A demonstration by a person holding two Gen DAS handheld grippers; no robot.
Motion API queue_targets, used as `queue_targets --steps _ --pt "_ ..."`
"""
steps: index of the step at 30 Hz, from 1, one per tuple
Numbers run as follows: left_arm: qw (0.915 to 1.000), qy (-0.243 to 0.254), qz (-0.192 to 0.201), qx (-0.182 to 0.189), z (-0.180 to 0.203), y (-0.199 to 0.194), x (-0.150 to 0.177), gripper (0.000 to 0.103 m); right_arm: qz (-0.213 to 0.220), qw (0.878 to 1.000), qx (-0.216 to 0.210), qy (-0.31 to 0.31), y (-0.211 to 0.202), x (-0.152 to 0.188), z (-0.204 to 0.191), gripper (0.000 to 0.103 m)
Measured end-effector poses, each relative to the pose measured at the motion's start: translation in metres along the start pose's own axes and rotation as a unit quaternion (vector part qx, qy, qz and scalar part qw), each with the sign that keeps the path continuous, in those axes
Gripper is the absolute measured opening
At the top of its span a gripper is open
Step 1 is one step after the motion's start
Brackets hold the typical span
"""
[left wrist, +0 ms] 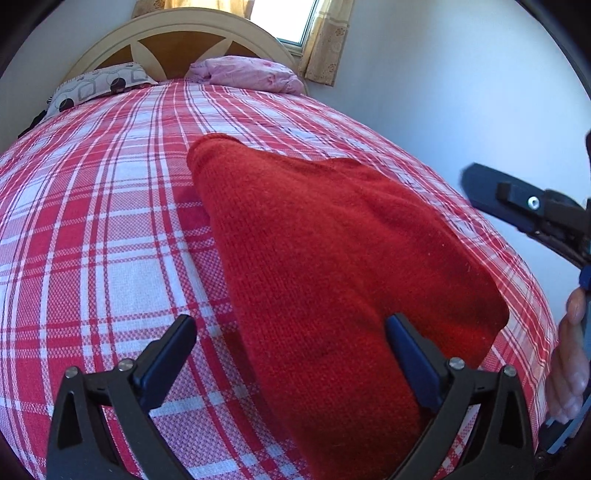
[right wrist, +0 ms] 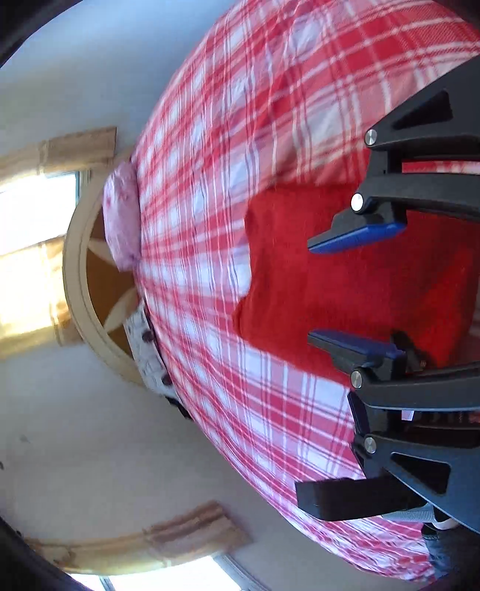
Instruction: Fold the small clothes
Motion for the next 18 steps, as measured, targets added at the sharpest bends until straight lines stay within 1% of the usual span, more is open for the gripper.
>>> queue_targets --steps 3,4,5,7,9,12,15,18 --pt "1.0 -0.003 0.0 0.002 -0.003 0.0 0.0 0.103 -0.022 1.0 0.02 0.009 0.019 0.012 0.009 0.044" --pt "1.0 -0.003 0.0 0.002 -0.003 0.0 0.0 0.103 -0.044 0.999 0.02 0.013 0.029 0.018 0.013 0.044" --pt "1.0 -0.003 0.0 0.003 -0.003 0.0 -0.001 0.103 -0.075 0.997 0.014 0.014 0.043 0.025 0.019 0.045" --pt "1.0 -0.001 -0.008 0.004 -0.003 0.003 0.0 0.103 -0.058 0.998 0.003 -0.011 0.042 0.032 0.022 0.045" --pt "1.0 0.0 -0.009 0.003 -0.001 0.003 0.0 0.103 -0.057 0.998 -0.02 -0.001 0.04 0.034 0.027 0.045" --pt "0.9998 -0.003 -0.018 0.006 -0.002 0.001 0.007 0.103 -0.058 0.998 -0.037 0.002 0.037 0.036 0.031 0.045" --pt "0.9996 -0.009 -0.023 0.012 -0.003 -0.002 0.015 0.103 -0.063 0.998 -0.02 -0.016 0.034 0.036 0.024 0.045" --pt "0.9998 -0.008 -0.02 0.003 -0.001 -0.005 0.021 0.103 -0.064 0.997 0.024 -0.046 0.026 0.025 0.008 0.045"
Point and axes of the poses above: each gripper's, at about its wrist camera, not at the fingertips, and y roughly the way its jaws point, z to its right, x to its underside, the point moved 4 cm from there along y, roughly the way its jaws point, and after that the axes turned 14 degrees about -z, right-handed, at the moved point
